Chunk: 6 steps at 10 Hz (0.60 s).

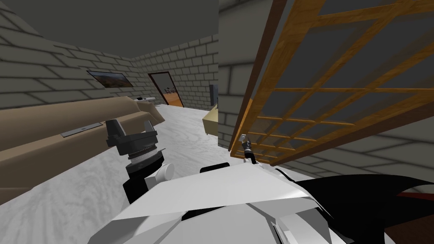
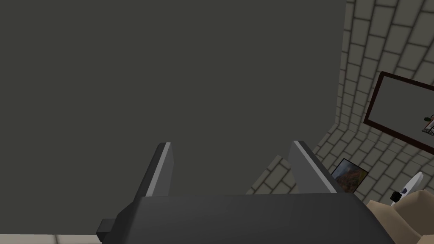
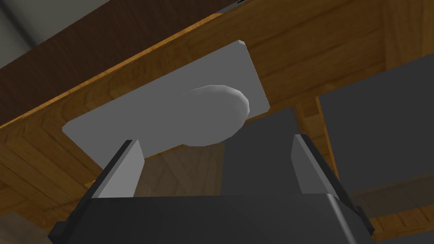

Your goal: Pull the door open

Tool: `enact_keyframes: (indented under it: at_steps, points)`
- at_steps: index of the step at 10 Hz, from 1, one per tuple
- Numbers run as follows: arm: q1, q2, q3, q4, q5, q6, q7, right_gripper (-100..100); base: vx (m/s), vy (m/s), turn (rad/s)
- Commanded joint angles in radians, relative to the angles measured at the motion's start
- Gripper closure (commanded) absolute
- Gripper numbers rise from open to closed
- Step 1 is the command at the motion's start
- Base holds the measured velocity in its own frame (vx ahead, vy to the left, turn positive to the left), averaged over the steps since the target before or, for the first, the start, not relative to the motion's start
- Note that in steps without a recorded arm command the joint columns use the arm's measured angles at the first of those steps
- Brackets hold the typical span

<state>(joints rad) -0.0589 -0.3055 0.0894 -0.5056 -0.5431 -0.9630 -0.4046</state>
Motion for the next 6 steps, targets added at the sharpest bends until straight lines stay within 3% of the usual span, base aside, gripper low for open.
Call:
enact_keyframes:
  at_steps: [1,6]
  points:
    - [-0.001,0.004,-0.003,-0.003,-0.003,0.002,-0.028,-100,-0.059,-0.019,0.017]
    - [-0.013,0.034,-0.021,-0.018,-0.027,0.011,-0.165,-100,-0.063,-0.016,0.055]
